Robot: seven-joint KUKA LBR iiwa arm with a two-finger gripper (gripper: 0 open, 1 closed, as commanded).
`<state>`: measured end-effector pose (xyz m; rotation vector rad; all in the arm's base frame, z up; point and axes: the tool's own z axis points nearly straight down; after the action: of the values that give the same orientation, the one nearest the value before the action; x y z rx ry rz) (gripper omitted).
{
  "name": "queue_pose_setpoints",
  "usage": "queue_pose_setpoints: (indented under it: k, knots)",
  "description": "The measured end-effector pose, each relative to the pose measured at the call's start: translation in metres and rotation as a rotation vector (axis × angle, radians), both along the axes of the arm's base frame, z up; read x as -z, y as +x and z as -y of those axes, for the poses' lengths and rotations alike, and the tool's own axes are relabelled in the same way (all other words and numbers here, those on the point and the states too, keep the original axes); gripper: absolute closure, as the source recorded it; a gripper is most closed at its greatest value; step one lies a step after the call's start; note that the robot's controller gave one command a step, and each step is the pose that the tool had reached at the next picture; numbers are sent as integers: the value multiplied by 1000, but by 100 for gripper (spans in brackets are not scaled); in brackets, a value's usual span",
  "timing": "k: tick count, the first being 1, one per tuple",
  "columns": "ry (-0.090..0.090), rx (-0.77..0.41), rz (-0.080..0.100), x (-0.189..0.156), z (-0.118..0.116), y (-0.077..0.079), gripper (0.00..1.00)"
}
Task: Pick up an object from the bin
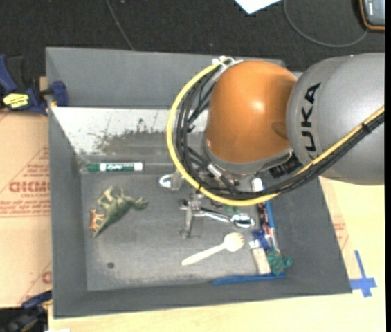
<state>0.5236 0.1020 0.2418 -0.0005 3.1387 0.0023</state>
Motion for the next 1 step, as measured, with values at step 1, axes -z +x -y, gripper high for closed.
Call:
queue_pose_setpoints:
  k: [1]
  knots:
    - [-1,-133,5,106,-34,36,0]
